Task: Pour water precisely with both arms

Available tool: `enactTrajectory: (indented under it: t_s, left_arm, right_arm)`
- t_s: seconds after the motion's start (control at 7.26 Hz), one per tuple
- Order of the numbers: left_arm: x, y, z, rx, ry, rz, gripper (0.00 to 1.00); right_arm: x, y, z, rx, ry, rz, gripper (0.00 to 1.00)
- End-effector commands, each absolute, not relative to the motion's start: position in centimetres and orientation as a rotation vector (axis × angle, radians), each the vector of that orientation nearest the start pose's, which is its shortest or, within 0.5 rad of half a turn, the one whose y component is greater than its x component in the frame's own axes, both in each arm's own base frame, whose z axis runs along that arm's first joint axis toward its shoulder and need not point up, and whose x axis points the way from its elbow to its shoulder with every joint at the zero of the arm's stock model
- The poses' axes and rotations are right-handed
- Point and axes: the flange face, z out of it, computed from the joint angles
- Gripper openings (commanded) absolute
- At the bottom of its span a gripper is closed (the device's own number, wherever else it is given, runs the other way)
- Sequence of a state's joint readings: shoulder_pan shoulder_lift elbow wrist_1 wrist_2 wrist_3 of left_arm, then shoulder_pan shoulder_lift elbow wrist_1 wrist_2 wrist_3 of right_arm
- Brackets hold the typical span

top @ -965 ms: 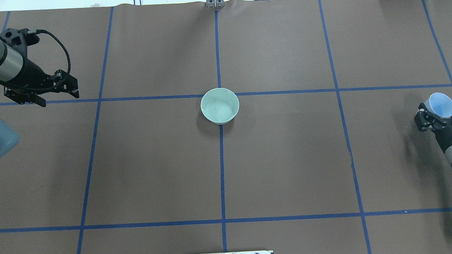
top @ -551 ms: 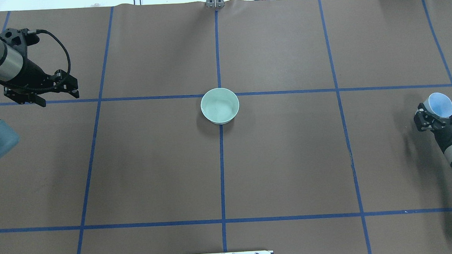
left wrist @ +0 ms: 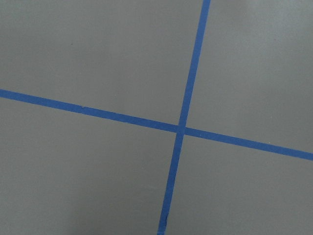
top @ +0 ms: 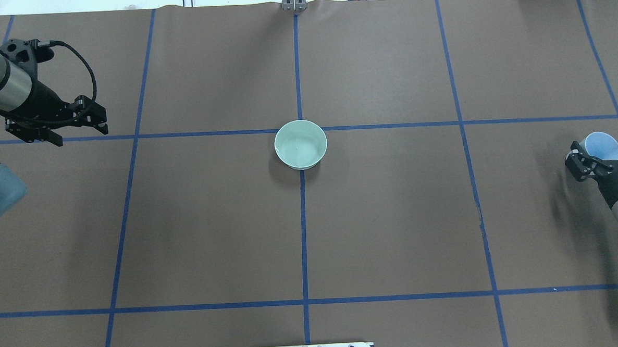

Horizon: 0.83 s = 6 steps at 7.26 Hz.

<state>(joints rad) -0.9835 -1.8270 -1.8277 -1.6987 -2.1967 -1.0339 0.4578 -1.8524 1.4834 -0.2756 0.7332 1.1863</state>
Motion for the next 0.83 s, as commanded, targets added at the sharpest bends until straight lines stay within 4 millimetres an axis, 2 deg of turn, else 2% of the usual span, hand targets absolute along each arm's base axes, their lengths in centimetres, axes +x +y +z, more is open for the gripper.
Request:
enactTrajectory:
  t_s: [0.0, 0.28, 0.55, 0.69]
  left_arm:
    - [25.6, -52.2, 38.4, -0.007, 0.869, -0.219, 1.0]
    - [25.8, -52.2, 37.8, 0.001, 0.877, -0.211, 1.0]
    - [26.6, -52.6, 35.8, 0.004, 0.905, -0.24, 1.0]
    - [28.4, -53.1, 33.2, 0.007, 0.933, -0.24, 1.0]
  right_arm:
    - [-20.5, -33.2, 65.1, 1.087, -0.491, 0.412, 1.0]
    - [-19.0, -33.3, 61.6, 1.103, -0.493, 0.343, 1.0]
    - [-13.4, -37.2, 60.3, 1.025, -0.487, 0.24, 1.0]
    - [-11.3, -40.0, 59.7, 0.948, -0.518, 0.229, 1.0]
